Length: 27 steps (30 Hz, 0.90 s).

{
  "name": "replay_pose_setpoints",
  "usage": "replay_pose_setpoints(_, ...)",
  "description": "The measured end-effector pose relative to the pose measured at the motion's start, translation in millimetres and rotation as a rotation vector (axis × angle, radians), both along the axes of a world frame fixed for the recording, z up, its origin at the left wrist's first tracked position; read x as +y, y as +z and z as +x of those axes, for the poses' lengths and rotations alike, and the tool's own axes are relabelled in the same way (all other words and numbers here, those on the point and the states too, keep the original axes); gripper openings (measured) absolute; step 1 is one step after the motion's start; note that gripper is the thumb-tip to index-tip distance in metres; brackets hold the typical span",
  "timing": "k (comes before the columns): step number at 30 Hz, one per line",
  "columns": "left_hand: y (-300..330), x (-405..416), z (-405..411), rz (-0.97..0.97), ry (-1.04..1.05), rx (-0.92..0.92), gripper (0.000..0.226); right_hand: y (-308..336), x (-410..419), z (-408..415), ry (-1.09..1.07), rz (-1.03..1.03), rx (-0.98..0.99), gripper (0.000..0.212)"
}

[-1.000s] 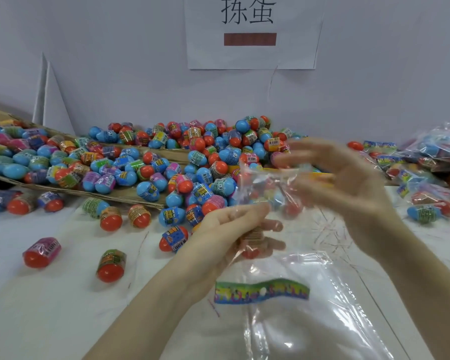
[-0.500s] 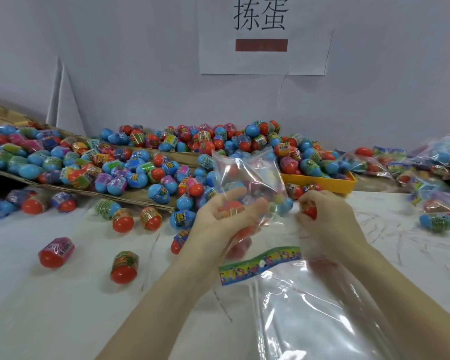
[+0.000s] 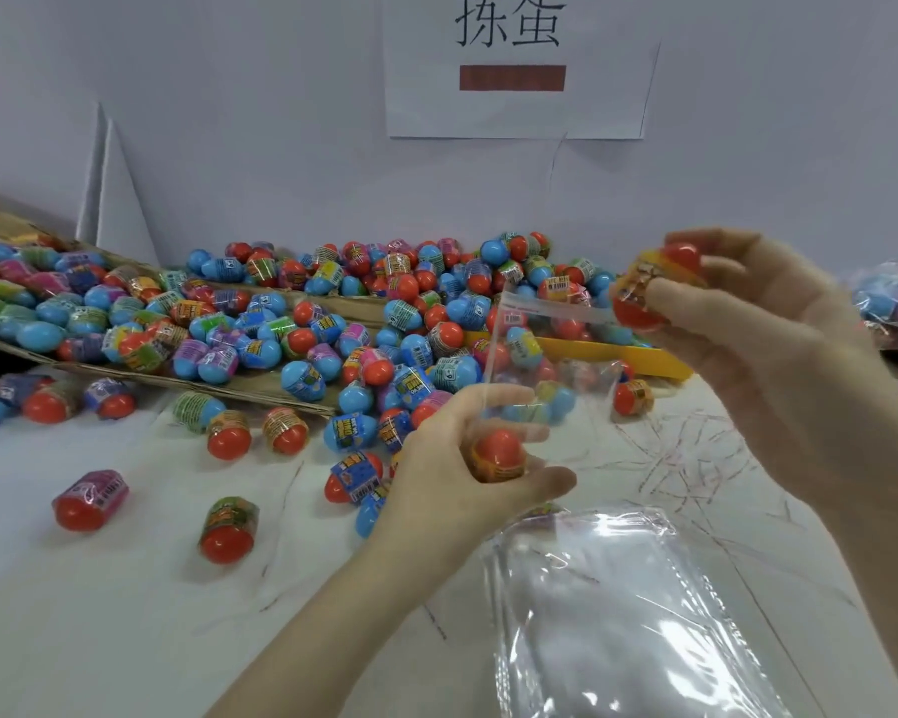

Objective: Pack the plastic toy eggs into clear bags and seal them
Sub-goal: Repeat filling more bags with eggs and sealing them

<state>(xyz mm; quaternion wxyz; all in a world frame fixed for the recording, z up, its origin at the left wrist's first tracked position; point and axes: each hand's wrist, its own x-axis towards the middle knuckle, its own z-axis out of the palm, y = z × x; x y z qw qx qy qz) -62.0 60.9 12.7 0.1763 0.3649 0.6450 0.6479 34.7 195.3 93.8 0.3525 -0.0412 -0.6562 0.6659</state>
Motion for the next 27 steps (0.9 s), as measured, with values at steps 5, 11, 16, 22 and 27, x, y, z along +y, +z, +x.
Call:
replay_pose_setpoints(5, 0.5, -0.2, 3.3, -0.020, 0.031, 0.096, 0.047, -4.5, -10.8, 1.9, -0.206, 0.481, -0.019, 0.038)
replay_pose_setpoints(11, 0.7, 0.3, 7.4, -0.016, 0.062, 0.162, 0.051, -14.2, -16.3, -2.6, -0.212, 0.698, -0.090, 0.032)
replay_pose_setpoints(16, 5.5, -2.1, 8.1, 0.003, 0.016, 0.096, 0.049, -8.0, -14.0, 4.0, -0.194, 0.858, -0.181, 0.023)
replay_pose_setpoints(22, 14.1, -4.8, 8.4, 0.055, -0.153, -0.105, 0.035, -7.2, -0.5, 6.8, -0.109, 0.931, -0.303, 0.018)
replay_pose_setpoints(27, 14.2, -6.3, 4.8, 0.011, -0.214, -0.207, 0.038, -11.0, 1.7, 5.6, 0.002, 0.918, -0.396, 0.033)
